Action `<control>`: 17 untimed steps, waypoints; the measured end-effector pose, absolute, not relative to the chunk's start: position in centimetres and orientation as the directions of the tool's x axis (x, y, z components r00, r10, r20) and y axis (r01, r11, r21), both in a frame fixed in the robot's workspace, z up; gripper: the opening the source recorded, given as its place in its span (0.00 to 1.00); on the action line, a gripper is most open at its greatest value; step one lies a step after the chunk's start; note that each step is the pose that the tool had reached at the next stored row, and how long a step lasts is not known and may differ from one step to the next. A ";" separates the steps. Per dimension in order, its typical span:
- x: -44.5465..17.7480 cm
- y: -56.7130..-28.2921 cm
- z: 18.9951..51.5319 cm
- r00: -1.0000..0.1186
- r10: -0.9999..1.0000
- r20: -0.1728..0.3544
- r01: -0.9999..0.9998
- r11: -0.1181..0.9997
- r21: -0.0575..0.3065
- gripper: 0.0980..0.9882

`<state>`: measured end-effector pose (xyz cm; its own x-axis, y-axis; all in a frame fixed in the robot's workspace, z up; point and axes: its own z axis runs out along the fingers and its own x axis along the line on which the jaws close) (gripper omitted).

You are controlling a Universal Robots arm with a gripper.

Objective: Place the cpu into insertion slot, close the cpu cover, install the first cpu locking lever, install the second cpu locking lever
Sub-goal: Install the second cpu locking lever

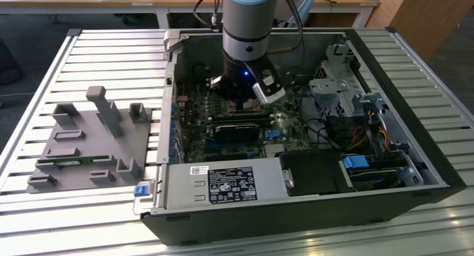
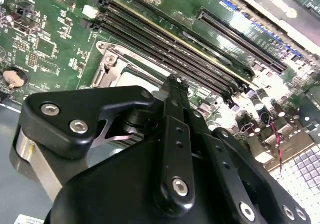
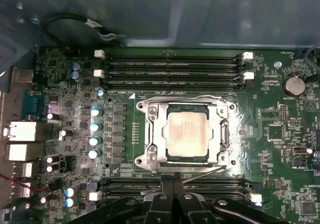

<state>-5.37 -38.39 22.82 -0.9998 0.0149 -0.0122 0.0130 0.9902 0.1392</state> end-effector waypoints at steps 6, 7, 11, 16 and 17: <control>-5.6 -38.4 22.2 -1.000 0.015 -0.012 0.013 0.990 0.142 0.02; -5.6 -38.4 22.0 -1.000 0.015 -0.012 0.013 0.990 0.142 0.02; -5.7 -38.5 21.5 -1.000 0.015 -0.012 0.013 0.989 0.149 0.02; -5.8 -39.2 21.5 -1.000 0.015 -0.012 0.013 0.985 0.172 0.02; -5.9 -39.3 21.5 -1.000 0.016 -0.012 0.013 0.985 0.173 0.02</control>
